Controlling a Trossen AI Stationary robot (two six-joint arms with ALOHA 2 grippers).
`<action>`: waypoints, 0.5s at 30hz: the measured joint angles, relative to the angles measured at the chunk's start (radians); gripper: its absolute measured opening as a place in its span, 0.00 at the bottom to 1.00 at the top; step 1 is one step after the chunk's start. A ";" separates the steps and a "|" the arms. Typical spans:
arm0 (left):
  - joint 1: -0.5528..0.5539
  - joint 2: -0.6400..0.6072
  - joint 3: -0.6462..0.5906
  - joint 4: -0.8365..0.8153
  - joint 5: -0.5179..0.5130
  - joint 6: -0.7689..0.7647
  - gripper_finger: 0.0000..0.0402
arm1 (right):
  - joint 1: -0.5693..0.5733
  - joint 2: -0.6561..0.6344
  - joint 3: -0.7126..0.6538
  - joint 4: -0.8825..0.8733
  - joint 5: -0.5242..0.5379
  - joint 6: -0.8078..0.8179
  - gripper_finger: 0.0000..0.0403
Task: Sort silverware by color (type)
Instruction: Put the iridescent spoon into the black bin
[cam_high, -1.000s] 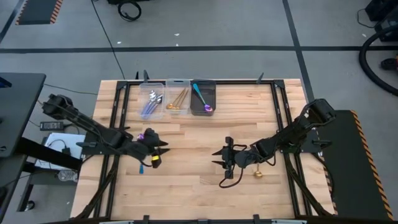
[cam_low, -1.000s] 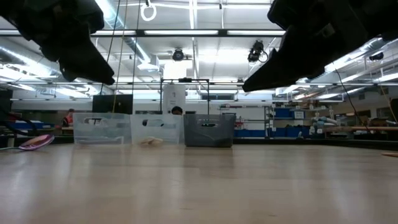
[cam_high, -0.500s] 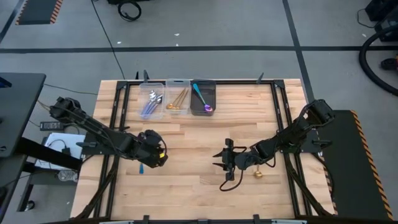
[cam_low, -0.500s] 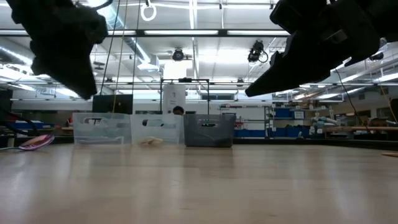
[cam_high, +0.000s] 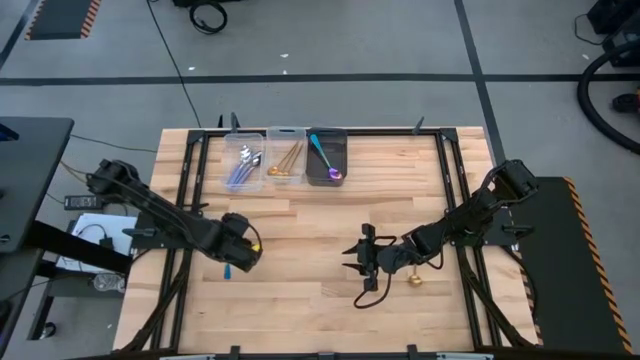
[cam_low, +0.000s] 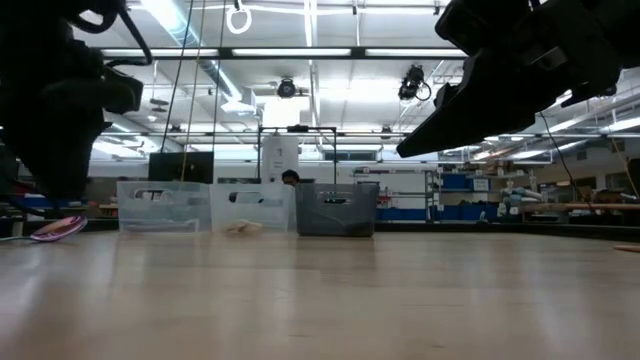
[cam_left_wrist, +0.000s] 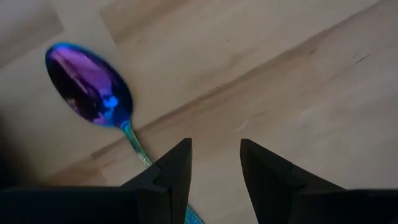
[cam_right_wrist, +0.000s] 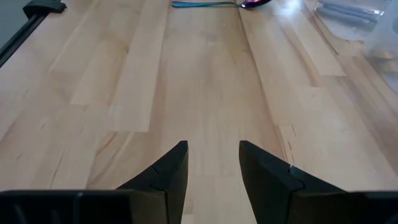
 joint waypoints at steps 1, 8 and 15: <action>-0.002 0.008 0.000 -0.001 0.006 -0.010 0.36 | 0.000 0.000 0.000 0.000 0.000 0.000 0.38; -0.031 0.047 -0.001 -0.071 0.071 -0.117 0.37 | 0.000 0.000 0.000 -0.001 0.000 0.000 0.38; -0.037 0.052 -0.001 -0.140 0.155 -0.169 0.37 | 0.000 -0.001 0.000 0.000 -0.003 0.000 0.38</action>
